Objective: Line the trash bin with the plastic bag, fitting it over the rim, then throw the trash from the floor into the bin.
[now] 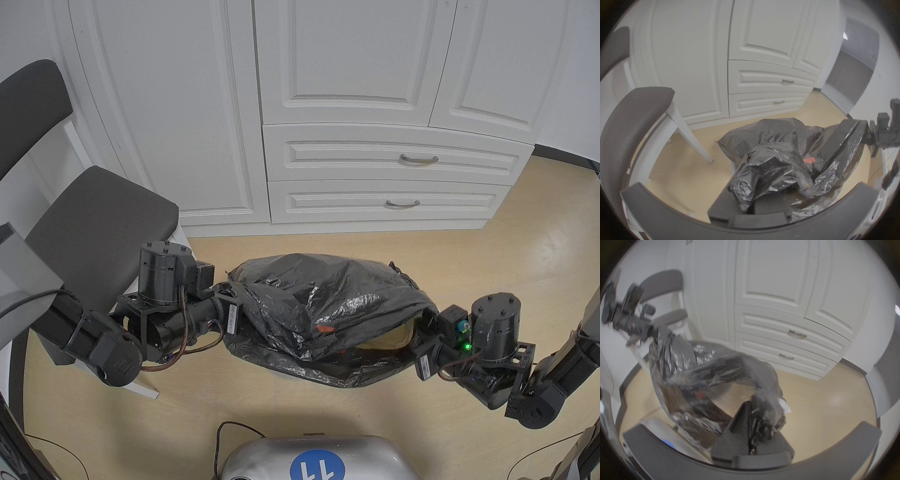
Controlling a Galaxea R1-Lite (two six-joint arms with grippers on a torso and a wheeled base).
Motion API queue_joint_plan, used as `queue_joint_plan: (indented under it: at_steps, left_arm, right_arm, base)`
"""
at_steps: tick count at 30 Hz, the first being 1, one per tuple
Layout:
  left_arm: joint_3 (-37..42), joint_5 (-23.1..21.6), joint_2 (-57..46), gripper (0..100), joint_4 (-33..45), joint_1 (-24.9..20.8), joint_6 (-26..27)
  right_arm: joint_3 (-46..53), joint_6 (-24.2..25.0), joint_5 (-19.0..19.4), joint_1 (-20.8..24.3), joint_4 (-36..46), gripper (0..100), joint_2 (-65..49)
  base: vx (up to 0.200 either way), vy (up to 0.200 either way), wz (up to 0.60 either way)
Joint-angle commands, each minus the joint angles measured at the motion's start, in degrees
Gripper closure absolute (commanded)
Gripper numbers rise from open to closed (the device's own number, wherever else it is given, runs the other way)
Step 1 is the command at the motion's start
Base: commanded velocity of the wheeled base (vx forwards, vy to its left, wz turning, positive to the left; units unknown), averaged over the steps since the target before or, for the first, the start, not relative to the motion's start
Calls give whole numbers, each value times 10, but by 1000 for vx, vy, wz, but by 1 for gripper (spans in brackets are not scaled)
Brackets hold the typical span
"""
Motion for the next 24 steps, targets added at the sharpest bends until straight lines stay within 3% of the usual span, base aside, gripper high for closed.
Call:
queue_joint_plan:
  at_steps: [1, 7, 13, 17, 24]
  left_arm:
    - [33, -7, -23, 100, 11, 17, 30]
    - [49, -8, -29, 100, 9, 17, 46]
    - [79, -27, -38, 100, 8, 31, 97]
    - [91, -54, -33, 100, 7, 41, 122]
    - [88, -54, -23, 100, -25, 30, 121]
  right_arm:
    - [42, -29, -1, 6, 1, 100, 30]
    - [72, -61, 5, 7, -2, 100, 17]
    - [103, -104, 19, 7, 6, 100, -12]
    - [102, -106, 21, 7, 3, 100, -5]
    - [91, -99, 23, 13, -29, 100, 8]
  base:
    - [0, 0, 0]
    - [0, 0, 0]
    - [0, 0, 0]
    - [0, 0, 0]
    - [0, 0, 0]
